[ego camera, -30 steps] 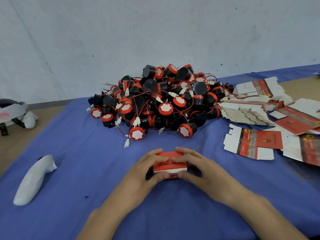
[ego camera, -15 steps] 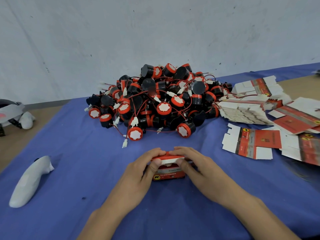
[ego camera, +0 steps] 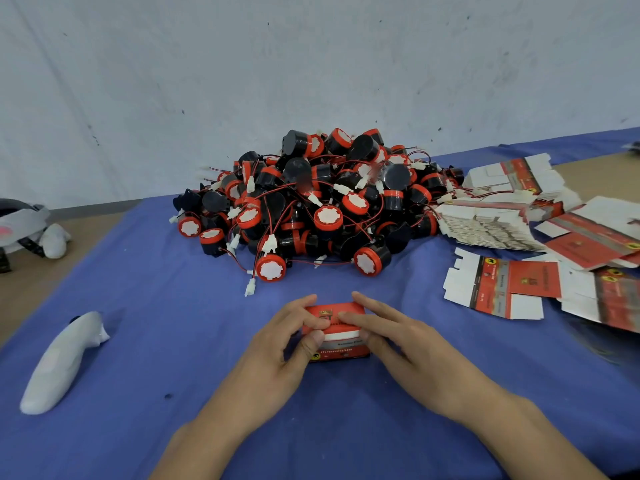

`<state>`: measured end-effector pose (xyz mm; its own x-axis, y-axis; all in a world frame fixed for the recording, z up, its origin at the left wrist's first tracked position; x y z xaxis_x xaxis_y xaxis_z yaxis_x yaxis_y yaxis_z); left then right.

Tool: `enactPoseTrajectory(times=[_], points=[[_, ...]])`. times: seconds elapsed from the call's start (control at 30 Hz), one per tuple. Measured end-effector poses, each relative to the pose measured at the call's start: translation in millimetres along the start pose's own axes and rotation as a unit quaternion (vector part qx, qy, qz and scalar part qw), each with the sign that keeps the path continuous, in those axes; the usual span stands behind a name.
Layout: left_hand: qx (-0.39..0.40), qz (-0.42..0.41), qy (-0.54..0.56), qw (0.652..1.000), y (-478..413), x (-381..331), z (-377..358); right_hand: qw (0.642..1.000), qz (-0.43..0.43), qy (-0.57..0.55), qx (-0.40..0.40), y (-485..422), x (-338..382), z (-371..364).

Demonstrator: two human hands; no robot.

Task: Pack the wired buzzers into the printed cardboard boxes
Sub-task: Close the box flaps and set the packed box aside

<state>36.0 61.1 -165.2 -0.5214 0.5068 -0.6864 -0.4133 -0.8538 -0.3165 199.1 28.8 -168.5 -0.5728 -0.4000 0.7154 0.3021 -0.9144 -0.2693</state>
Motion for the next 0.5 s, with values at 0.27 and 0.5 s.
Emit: enactPoseTrajectory(times=[0.27, 0.5], points=[[0.018, -0.024, -0.044, 0.999, 3.0, -8.1, -2.3, 0.995, 0.043, 0.085, -0.005, 8.4, 13.0, 4.1], [0.018, -0.013, -0.011, 1.000, 1.0, -5.5, -1.6, 0.993, 0.031, 0.096, -0.054, 9.1, 9.8, 8.3]])
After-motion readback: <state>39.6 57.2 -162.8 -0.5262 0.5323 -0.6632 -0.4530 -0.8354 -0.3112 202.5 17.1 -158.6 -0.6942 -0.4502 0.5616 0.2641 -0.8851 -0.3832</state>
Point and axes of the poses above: each hand's wrist, its own y-axis away from the middle knuckle, its own z-axis out of the back of the hand, x = y × z, the point moved 10 cm from there along -y, towards the middle knuckle, and after that the axes turned 5 degrees about -y, right-handed, at the moved point
